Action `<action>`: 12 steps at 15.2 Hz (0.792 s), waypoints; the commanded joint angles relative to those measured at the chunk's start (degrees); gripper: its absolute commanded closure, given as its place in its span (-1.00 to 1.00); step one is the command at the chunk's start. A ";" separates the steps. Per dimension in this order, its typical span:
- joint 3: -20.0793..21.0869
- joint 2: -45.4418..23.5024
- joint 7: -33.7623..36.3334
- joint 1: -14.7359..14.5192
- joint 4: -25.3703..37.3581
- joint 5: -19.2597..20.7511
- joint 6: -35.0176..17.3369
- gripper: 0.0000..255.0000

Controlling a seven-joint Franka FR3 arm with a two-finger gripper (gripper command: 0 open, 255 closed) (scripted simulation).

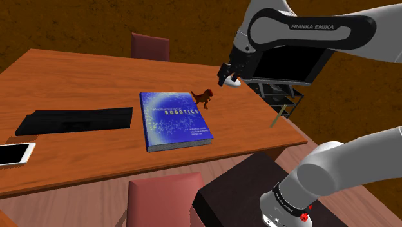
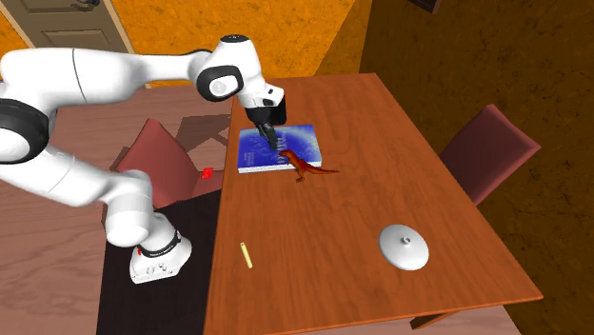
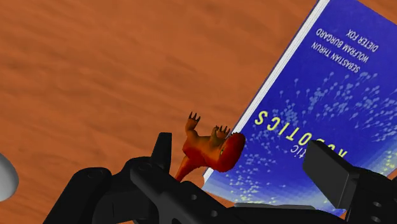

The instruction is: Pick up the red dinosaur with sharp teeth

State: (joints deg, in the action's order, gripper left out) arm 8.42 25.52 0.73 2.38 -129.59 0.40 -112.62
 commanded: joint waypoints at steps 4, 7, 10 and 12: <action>3.21 -10.81 4.65 1.26 4.46 5.07 -5.01 -1.00; 4.78 -17.73 8.05 1.73 8.19 9.06 -6.95 -1.00; 4.80 -18.47 8.58 1.70 7.27 9.53 -8.51 -1.00; 4.83 -18.93 8.96 1.72 6.21 9.81 -9.99 -1.00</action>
State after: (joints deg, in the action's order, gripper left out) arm 13.20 6.76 9.45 4.11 -122.83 10.06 -121.90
